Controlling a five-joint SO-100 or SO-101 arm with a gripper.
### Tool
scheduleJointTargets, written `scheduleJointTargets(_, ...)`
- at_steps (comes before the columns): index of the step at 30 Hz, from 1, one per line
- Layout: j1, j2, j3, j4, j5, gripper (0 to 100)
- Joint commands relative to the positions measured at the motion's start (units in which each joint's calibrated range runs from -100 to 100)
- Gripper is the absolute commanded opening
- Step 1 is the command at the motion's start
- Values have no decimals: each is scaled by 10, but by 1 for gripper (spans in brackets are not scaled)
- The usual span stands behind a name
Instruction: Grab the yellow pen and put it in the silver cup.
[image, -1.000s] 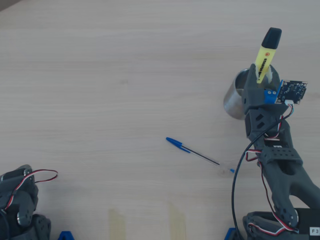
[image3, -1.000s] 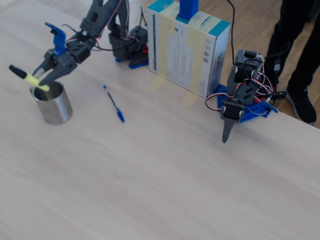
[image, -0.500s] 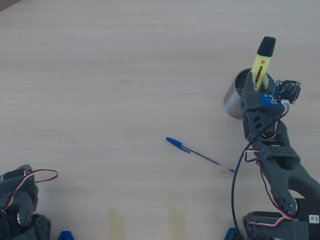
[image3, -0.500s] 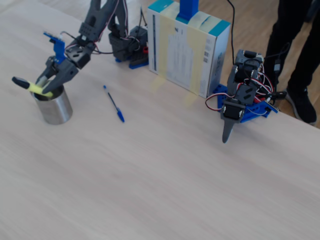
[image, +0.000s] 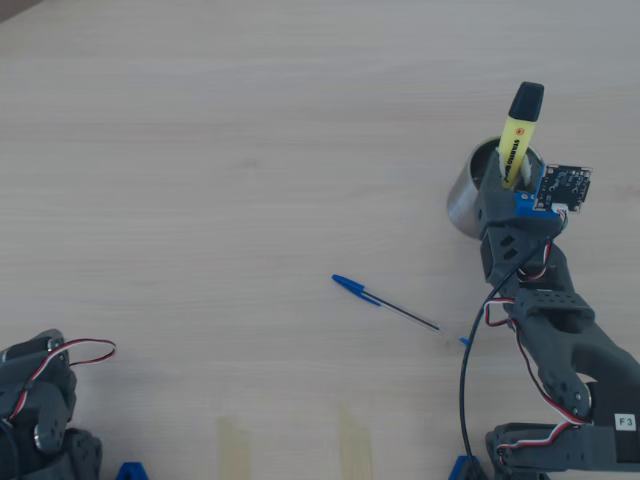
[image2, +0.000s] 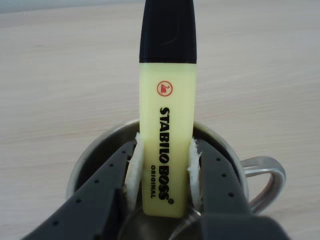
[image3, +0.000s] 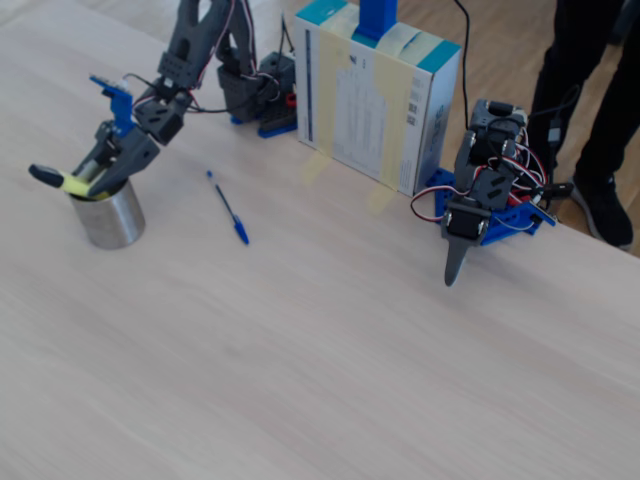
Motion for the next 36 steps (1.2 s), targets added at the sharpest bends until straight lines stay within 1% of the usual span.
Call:
scheduleJointTargets(1, 4, 1, -23, 0, 1, 3)
scheduleJointTargets(4, 1, 1, -23, 0, 1, 5)
scheduleJointTargets(7, -1, 0, -23, 1, 1, 15)
scheduleJointTargets(9, -1, 0, -21, 7, 1, 19)
scheduleJointTargets(12, -1, -6, -11, 16, 1, 21)
scheduleJointTargets(16, -2, -8, -14, 17, 1, 26)
scheduleJointTargets(22, -8, -16, -20, 16, -3, 26)
scheduleJointTargets(29, -17, -85, -18, 19, 1, 26)
scheduleJointTargets(33, -22, -134, -27, 83, 1, 26)
scheduleJointTargets(36, -22, -179, -28, 139, 1, 24)
